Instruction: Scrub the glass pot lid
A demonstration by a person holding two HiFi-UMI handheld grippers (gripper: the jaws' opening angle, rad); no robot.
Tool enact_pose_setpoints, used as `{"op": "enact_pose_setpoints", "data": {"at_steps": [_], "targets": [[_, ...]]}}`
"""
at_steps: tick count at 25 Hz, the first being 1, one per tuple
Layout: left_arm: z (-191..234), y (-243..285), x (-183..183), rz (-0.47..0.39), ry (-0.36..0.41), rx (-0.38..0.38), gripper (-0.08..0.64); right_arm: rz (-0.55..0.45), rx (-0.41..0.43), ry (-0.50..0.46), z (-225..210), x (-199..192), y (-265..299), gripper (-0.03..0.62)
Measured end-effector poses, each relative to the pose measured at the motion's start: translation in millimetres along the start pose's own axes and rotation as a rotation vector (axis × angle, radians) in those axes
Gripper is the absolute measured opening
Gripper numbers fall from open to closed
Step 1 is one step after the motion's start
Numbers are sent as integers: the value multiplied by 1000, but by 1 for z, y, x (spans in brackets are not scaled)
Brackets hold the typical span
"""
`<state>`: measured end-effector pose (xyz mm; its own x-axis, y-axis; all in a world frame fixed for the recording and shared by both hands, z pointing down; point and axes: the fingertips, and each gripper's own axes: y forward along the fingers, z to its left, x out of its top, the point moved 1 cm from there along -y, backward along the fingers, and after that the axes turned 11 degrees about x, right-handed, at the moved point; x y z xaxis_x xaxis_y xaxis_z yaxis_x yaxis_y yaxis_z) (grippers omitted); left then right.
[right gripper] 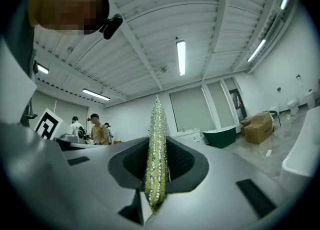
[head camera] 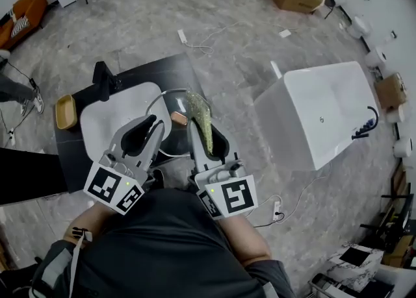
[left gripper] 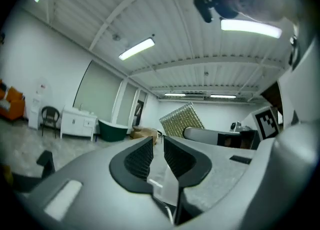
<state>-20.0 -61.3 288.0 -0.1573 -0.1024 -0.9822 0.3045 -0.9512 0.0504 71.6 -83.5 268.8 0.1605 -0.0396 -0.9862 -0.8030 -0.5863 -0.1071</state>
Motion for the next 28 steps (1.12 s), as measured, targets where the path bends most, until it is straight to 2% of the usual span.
{"op": "enact_pose_setpoints", "data": {"at_steps": [2,4,14,22,28], "targets": [[0,-11,8,-57,87,22,71,-2,0,-40,8,2,-1,64],[1,-14,10,-75,111,34,71,2,2,-47,10,0,0,64],[4,-22,6,-74,95,20,71,54,2,-20,25,-19,0,64],[-2,-11,5,-68,100,-2,71,49,-7,9,19,-19,-4,64],[-1,0,2,-55,98,2,71,30,-28,-10,6,-16,-4,64]]}}
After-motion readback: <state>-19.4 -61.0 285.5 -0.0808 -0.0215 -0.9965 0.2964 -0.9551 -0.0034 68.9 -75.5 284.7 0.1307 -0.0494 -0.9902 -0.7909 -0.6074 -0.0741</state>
